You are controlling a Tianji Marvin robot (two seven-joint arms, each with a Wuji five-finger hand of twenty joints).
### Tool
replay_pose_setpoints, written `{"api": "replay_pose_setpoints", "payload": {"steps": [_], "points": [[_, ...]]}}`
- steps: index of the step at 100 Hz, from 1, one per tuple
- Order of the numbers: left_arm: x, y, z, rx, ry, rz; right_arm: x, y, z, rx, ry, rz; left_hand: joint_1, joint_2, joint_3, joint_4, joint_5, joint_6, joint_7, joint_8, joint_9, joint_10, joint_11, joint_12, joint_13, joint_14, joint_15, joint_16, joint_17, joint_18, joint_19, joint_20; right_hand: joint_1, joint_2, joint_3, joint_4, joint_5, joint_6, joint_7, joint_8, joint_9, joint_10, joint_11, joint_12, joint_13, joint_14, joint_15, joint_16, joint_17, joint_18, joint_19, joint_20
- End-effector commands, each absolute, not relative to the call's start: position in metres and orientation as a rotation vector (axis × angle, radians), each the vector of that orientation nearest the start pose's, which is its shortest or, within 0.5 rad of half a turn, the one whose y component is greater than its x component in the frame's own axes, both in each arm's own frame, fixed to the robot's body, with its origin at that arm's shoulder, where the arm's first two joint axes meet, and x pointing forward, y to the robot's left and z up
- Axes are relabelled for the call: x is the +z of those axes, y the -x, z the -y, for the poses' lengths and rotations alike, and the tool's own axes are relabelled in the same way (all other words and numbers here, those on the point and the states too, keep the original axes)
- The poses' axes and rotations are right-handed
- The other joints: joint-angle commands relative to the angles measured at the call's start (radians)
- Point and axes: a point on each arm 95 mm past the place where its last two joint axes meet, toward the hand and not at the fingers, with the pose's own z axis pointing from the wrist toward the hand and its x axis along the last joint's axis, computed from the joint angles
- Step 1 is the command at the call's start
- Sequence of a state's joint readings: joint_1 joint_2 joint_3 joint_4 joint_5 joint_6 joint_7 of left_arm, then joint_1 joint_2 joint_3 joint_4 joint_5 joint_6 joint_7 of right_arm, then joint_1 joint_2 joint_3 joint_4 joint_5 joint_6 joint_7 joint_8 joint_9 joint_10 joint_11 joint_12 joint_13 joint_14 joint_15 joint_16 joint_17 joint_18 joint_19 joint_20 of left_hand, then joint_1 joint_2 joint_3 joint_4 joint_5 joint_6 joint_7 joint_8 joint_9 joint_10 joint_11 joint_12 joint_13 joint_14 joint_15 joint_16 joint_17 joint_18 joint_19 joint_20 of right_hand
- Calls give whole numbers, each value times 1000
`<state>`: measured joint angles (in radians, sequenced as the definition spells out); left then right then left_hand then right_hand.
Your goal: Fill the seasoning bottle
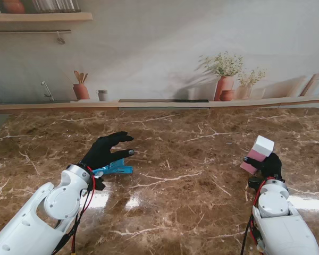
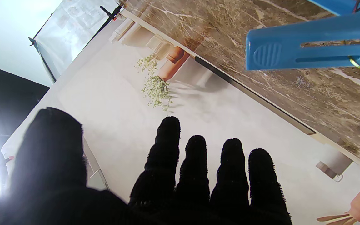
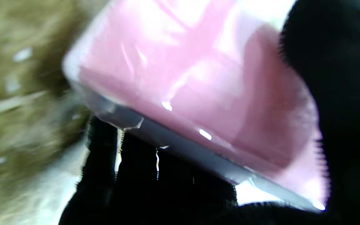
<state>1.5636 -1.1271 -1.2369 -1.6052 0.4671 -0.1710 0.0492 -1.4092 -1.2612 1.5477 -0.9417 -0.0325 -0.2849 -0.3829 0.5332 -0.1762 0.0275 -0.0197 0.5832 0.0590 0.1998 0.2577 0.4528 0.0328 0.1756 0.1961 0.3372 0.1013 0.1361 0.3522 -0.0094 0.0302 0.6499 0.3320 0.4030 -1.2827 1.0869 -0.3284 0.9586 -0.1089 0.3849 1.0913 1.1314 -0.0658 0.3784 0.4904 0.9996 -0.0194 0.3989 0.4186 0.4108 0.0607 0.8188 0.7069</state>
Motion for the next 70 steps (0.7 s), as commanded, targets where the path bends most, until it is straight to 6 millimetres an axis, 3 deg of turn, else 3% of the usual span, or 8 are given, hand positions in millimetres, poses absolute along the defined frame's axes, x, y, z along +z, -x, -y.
{"api": "replay_pose_setpoints", "payload": {"steps": [1,15,22,24,33,45,56,70], "points": [[-304,-400,12,-2005,1559,-1196,-407,-424,165,1781,-1928,23,21,40,-37,14,35,-33,18,9,-18,-21,7,-9,-10,-50,-10,-5,-7,-39,-1,-2,170,104,106,-30,335,-187,849,211,132,-30,104,122,120,6,68,64,74,43,131,-10],[-301,-397,13,-2018,1543,-1191,-380,-422,149,1871,-1895,-54,22,41,-37,13,37,-36,20,10,-14,-23,8,-9,-6,-50,-10,-4,-6,-36,1,-2,272,178,41,-21,241,-187,788,243,167,-81,282,364,177,15,233,238,94,64,234,-42],[-299,-396,14,-2024,1536,-1192,-369,-420,140,1911,-1882,-116,23,40,-37,13,39,-34,20,10,-12,-22,8,-9,-5,-50,-9,-4,-7,-36,1,-2,297,241,24,4,75,-211,616,157,103,-87,336,481,111,13,293,343,50,65,213,-57],[-298,-396,14,-2026,1534,-1193,-366,-419,137,1923,-1878,-136,23,41,-37,13,39,-36,20,10,-12,-22,8,-9,-6,-51,-10,-5,-7,-36,1,-2,297,258,24,9,25,-215,548,99,93,-90,348,504,98,11,307,363,44,64,209,-59],[-295,-395,14,-2034,1520,-1199,-355,-417,124,1977,-1860,-210,23,41,-37,13,38,-37,20,10,-13,-21,7,-9,-6,-49,-10,-5,-7,-33,0,-2,306,364,26,55,-114,-141,518,-431,57,-75,386,597,29,15,377,440,9,64,167,-65],[-290,-395,14,-2051,1502,-1211,-343,-413,103,2030,-1833,-335,29,40,-35,14,36,-35,20,11,-12,-16,6,-9,-6,-45,-10,-4,-5,-23,1,-1,280,442,88,97,-34,-108,559,-655,7,-56,423,700,-56,18,442,491,-22,68,132,-64],[-283,-399,16,-2074,1496,-1234,-337,-411,83,2049,-1793,-481,50,25,-30,15,32,-26,17,10,-14,-11,7,-9,-3,-37,-8,-3,4,-13,7,1,256,413,167,107,7,-139,610,-642,-60,-63,422,746,-144,7,455,502,-23,56,136,-58],[-271,-405,19,-2084,1478,-1326,-335,-409,58,2030,-1747,-649,125,-17,-9,18,3,-28,6,5,-32,-14,6,-7,-9,-35,-8,-2,11,-4,18,7,256,466,209,99,-16,-173,583,-385,-164,-51,228,587,-209,-3,413,455,1,35,274,48]]}}
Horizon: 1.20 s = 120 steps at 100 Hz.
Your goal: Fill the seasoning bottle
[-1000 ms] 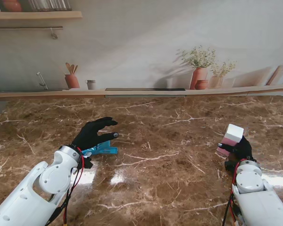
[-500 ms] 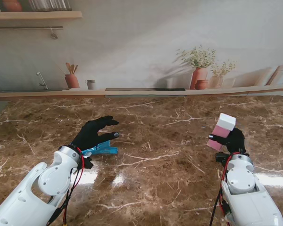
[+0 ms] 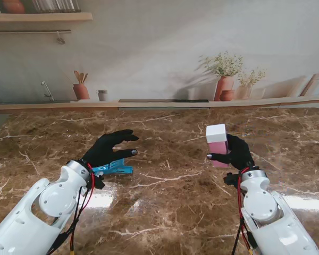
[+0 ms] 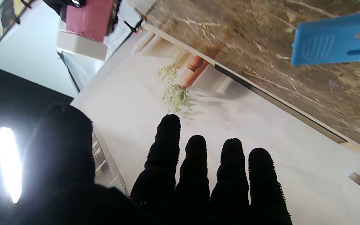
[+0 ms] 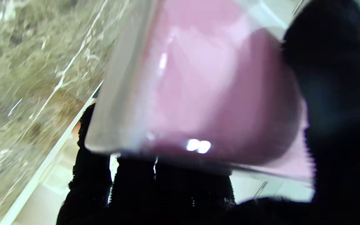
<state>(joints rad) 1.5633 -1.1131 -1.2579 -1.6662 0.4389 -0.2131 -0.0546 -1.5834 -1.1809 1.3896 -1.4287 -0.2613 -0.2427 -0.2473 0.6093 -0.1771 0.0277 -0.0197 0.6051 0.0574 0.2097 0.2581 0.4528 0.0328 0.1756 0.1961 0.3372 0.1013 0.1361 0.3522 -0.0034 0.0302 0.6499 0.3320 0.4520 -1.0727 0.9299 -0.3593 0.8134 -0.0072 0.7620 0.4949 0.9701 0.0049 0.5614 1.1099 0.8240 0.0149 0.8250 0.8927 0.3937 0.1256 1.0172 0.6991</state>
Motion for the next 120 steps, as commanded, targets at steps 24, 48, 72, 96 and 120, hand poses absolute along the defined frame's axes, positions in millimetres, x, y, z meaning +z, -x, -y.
{"api": "replay_pose_setpoints", "payload": {"steps": [24,48,72,96,120], "points": [[-241,-418,31,-2096,1413,-1519,-335,-408,24,-2594,2155,1068,19,-277,967,-12,-184,-138,-28,-37,-108,-41,22,6,-38,-25,-3,14,-2,55,22,19,314,354,325,114,147,-276,151,403,225,-129,37,-230,235,-2,-19,-145,237,-12,357,59],[-230,-427,55,-2084,1297,-1774,-335,-404,-3,-2582,2060,1266,181,-343,1069,-70,-322,-219,-13,-55,-236,-63,37,110,-65,-3,34,106,-13,106,-32,129,340,372,323,123,180,-274,148,438,236,-137,154,-134,224,-20,145,-70,226,-24,406,47],[-226,-425,81,-1992,1171,-1998,-333,-401,-29,-2567,1917,1330,254,-329,1043,-85,-463,-216,-187,-101,-336,-7,-149,116,-139,22,45,175,-32,148,-29,245,339,375,320,123,185,-277,145,438,238,-138,156,-127,224,-21,157,-70,225,-25,411,46],[-221,-422,92,-1928,1111,-2103,-329,-400,-44,-2560,1815,1362,258,-329,1023,-87,-465,-229,-161,68,-339,-6,-152,105,-143,26,55,185,-30,152,-29,287,336,373,323,123,191,-278,143,436,242,-136,153,-127,226,-21,161,-72,226,-26,414,45],[-218,-424,99,-1980,999,-2018,-322,-398,-49,-2593,1774,1344,215,-366,991,-84,-274,-212,291,268,-131,-194,88,259,31,-20,157,287,23,129,77,328,334,375,321,121,190,-278,137,430,243,-136,145,-130,224,-21,160,-74,226,-26,414,44]]}}
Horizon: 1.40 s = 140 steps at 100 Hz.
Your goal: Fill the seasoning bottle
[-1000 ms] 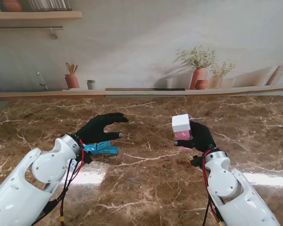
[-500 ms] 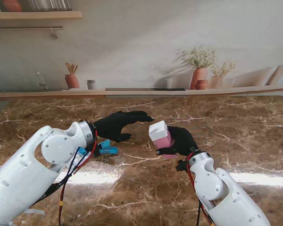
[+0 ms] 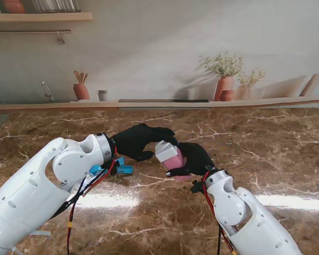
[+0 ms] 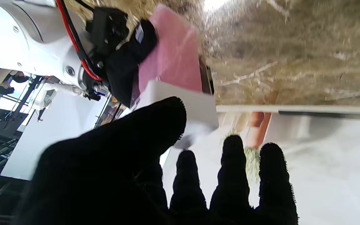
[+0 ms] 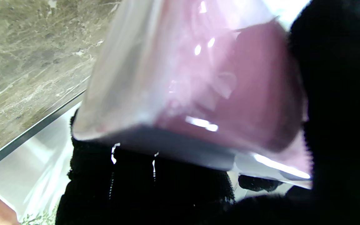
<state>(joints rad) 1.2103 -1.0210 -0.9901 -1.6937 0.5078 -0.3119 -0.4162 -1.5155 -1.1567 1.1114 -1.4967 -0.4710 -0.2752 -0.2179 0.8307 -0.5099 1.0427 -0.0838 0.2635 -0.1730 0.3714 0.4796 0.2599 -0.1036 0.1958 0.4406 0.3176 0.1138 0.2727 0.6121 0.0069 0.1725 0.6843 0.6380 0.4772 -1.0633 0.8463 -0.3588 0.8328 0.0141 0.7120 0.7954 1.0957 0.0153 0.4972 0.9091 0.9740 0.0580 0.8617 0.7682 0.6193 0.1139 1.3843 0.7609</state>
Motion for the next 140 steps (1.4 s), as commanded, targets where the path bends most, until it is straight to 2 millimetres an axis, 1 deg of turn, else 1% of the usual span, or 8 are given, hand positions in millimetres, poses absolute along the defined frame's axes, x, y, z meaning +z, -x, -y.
{"api": "replay_pose_setpoints", "payload": {"steps": [1,46,56,92,114,120,129,140], "points": [[-218,-424,99,-1982,995,-2015,-322,-398,-49,-2594,1773,1344,-9,-37,-28,-20,72,19,140,50,73,-59,75,14,58,-33,23,30,15,-14,47,23,308,366,404,120,170,-300,187,129,118,-147,209,71,74,-64,123,50,0,-14,47,-18],[-222,-430,109,-1946,928,-2036,-316,-396,-52,-2625,1729,1299,-120,-51,-141,-35,244,108,310,87,308,26,232,72,228,-13,133,112,87,-90,179,5,306,367,405,121,169,-298,181,116,121,-143,202,68,75,-61,120,46,-1,-14,48,-19],[-222,-430,111,-1947,927,-2036,-315,-396,-53,-2632,1721,1302,-97,-21,-315,-120,310,79,408,94,398,50,260,110,270,7,161,126,105,-77,233,0,306,367,406,121,171,-298,182,115,121,-142,201,68,75,-61,120,46,-1,-14,48,-19],[-222,-428,110,-1907,1072,-1965,-314,-395,-53,-2647,1721,1317,-305,589,-1090,21,547,197,350,58,600,204,246,109,410,138,256,135,219,-4,367,8,305,367,407,121,170,-297,183,112,123,-142,201,69,76,-60,120,45,-2,-12,49,-19],[-207,-429,97,-1913,1120,-1877,-315,-394,-49,-2640,1744,1328,-223,608,-1019,92,295,199,-124,-248,488,199,104,-59,339,115,130,-7,190,-15,303,-101,304,367,407,122,170,-297,184,110,123,-142,200,69,76,-61,120,45,-3,-12,50,-18],[-205,-428,93,-1917,1149,-1883,-315,-394,-48,-2638,1751,1328,-280,497,-684,174,184,139,-189,-256,402,184,71,-89,300,99,91,-35,158,-1,275,-105,304,367,407,122,169,-297,183,109,122,-141,200,69,76,-61,120,45,-3,-12,50,-18],[-204,-426,90,-1926,1182,-1902,-315,-394,-47,-2637,1756,1329,-178,179,-12,32,5,-38,-193,-179,217,112,34,-101,204,71,17,-62,58,58,180,-59,304,368,407,123,169,-296,183,108,123,-141,200,68,76,-60,120,45,-3,-11,50,-17],[-207,-425,91,-1992,1154,-1921,-315,-393,-47,-2630,1755,1314,243,61,81,-2,-88,-120,-91,-47,77,97,66,-78,168,79,-18,-79,14,102,101,-27,303,367,407,124,170,-296,183,106,123,-139,200,69,76,-59,121,46,-4,-11,51,-16]]}}
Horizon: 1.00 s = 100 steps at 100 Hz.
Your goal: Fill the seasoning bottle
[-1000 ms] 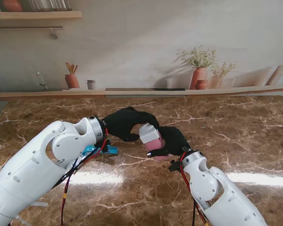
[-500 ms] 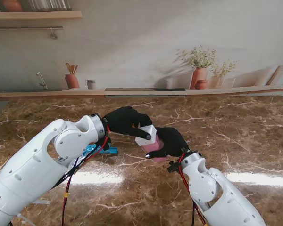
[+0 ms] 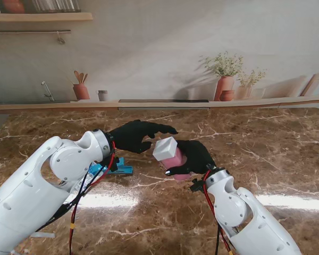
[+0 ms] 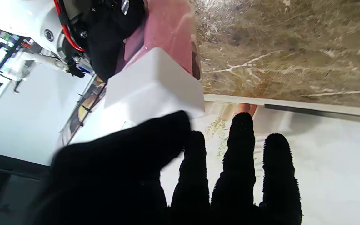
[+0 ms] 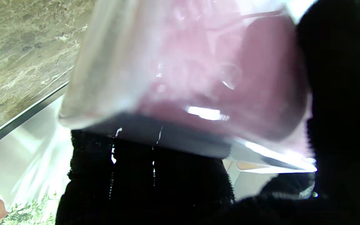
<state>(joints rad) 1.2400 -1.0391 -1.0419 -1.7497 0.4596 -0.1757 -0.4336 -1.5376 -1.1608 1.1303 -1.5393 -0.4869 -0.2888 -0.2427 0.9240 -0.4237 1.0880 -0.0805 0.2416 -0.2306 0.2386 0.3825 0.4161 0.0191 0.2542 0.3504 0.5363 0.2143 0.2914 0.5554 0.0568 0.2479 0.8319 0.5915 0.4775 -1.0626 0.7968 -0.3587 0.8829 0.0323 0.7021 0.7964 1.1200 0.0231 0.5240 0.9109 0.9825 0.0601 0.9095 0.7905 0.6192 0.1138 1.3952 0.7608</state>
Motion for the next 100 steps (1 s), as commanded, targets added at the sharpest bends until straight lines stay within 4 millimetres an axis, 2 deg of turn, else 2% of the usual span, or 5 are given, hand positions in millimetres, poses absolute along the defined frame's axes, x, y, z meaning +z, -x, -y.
{"api": "replay_pose_setpoints", "payload": {"steps": [1,27,51,72,100], "points": [[-208,-425,91,-1999,1155,-1924,-315,-392,-48,-2630,1754,1314,174,-19,27,0,-72,-63,50,56,-93,-25,10,12,-56,-18,-41,-26,-40,26,-55,19,303,366,456,123,120,-314,193,105,100,-147,173,67,68,-61,73,24,-4,-11,40,-16],[-215,-422,89,-1916,1057,-2104,-312,-391,-50,-2636,1729,1317,203,28,-82,-11,-103,-47,6,83,-257,5,-111,2,-147,-42,-43,-35,-62,-18,-113,56,302,363,460,124,121,-314,193,103,102,-147,174,67,71,-62,74,24,-2,-12,42,-14],[-219,-424,93,-1863,1045,-2075,-310,-392,-52,-2644,1720,1311,-275,93,-394,-27,-102,129,357,309,-226,-49,-14,64,-82,-76,20,55,-38,-51,-64,81,300,363,461,124,120,-314,193,101,103,-147,173,66,71,-61,74,23,-1,-12,42,-13],[-223,-427,97,-1896,1174,-1907,-311,-391,-53,-2640,1714,1315,-385,534,-1132,20,366,293,397,122,328,102,123,23,276,78,164,6,258,14,272,-14,299,362,462,123,120,-313,191,97,104,-146,171,64,71,-61,74,23,-1,-12,41,-13],[-212,-432,82,-1948,1195,-1877,-312,-390,-48,-2644,1735,1304,-380,504,-1092,70,27,167,-134,-191,127,88,-9,-87,148,74,92,-69,192,16,186,-86,298,360,465,124,121,-313,192,94,105,-145,171,64,73,-61,72,21,0,-10,41,-12]]}}
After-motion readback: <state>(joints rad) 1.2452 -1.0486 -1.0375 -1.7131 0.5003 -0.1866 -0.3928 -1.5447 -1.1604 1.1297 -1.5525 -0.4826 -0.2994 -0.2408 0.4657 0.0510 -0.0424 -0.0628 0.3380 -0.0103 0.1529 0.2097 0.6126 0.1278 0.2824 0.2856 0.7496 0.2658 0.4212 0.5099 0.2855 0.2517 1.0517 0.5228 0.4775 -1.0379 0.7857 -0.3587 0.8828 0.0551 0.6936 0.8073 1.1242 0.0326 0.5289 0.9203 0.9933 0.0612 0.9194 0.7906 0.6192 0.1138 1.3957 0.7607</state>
